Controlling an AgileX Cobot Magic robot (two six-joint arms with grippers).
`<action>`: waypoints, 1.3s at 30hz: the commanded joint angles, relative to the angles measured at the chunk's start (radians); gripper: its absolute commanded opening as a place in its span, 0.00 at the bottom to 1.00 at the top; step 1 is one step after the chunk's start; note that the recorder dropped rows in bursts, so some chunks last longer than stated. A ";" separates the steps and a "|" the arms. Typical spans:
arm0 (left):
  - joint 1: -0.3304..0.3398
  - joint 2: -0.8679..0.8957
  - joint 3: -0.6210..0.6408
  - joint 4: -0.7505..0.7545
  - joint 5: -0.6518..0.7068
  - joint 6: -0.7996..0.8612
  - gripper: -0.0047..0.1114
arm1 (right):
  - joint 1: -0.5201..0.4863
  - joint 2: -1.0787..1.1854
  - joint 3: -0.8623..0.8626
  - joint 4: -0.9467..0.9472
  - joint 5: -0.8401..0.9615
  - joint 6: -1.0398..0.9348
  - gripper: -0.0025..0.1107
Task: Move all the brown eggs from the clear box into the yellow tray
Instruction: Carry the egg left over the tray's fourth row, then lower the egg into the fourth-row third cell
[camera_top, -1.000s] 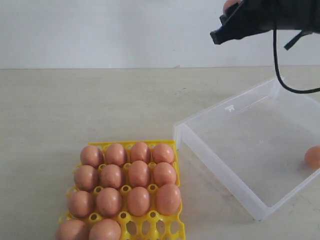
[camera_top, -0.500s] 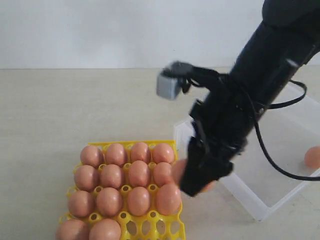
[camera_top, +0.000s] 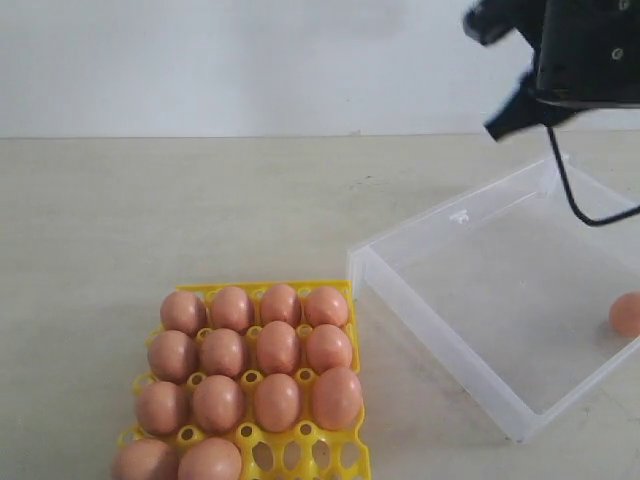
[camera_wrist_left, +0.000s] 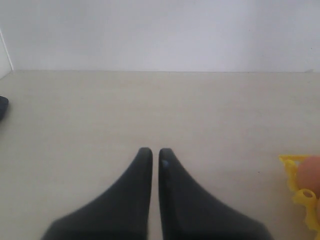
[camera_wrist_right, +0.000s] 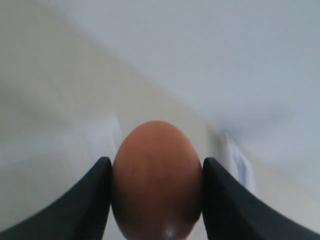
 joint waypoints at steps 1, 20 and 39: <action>0.003 -0.002 -0.001 -0.005 -0.004 0.007 0.08 | -0.013 -0.002 -0.047 -0.383 -0.720 0.472 0.02; 0.003 -0.002 -0.001 -0.005 -0.004 0.007 0.08 | -0.006 0.040 0.255 0.698 -1.630 -0.302 0.02; 0.003 -0.002 -0.001 -0.005 -0.004 0.007 0.08 | 0.332 0.027 0.747 0.924 -2.023 -0.393 0.02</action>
